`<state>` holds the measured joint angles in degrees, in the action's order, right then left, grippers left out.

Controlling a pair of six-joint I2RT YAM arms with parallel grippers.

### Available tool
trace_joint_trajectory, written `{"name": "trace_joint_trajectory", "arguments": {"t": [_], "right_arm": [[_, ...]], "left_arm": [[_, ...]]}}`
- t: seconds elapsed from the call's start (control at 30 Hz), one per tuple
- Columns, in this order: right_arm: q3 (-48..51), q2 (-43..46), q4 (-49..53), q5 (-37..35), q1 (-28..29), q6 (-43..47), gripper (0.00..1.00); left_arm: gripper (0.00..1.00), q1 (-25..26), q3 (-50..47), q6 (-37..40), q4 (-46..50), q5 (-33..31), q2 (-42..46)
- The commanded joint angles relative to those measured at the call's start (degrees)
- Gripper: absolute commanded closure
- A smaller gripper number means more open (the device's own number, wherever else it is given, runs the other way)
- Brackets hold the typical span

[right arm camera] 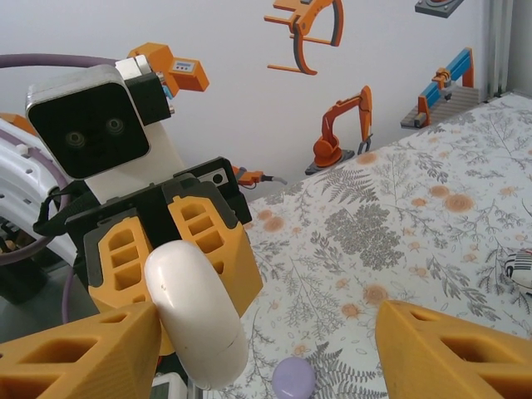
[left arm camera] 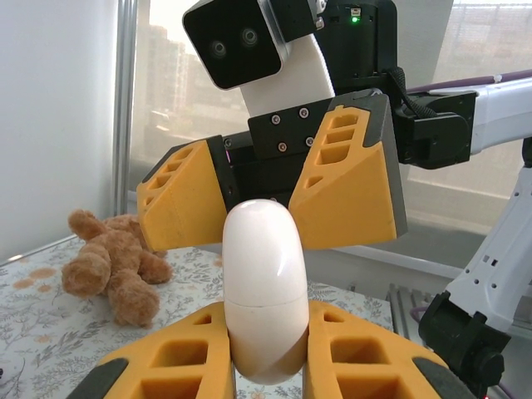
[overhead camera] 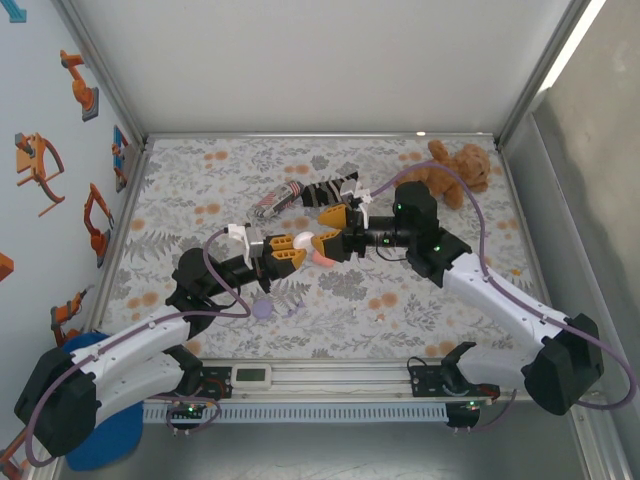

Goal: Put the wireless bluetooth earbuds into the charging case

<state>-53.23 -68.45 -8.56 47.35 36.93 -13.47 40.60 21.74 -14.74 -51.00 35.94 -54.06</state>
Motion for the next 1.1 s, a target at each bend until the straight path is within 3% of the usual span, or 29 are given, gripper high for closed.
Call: {"name": "trace_joint_trajectory", "arguments": {"t": [0.0, 0.77, 1.07], "right_arm": [[-2.05, -0.40, -2.78, -1.63, -0.01, -1.18, 0.33], [-7.15, 0.00, -0.36, -5.18, -0.10, -2.45, 0.35], [-7.61, 3.22, 9.98, -12.56, -0.86, -1.15, 0.35]], "left_arm": [[1.00, 0.50, 1.99, 1.19, -0.74, 1.32, 1.10], [0.97, 0.63, 0.78, 2.35, 2.63, -0.02, 3.85], [0.98, 0.62, 0.42, 2.97, 4.11, -0.37, 5.20]]}}
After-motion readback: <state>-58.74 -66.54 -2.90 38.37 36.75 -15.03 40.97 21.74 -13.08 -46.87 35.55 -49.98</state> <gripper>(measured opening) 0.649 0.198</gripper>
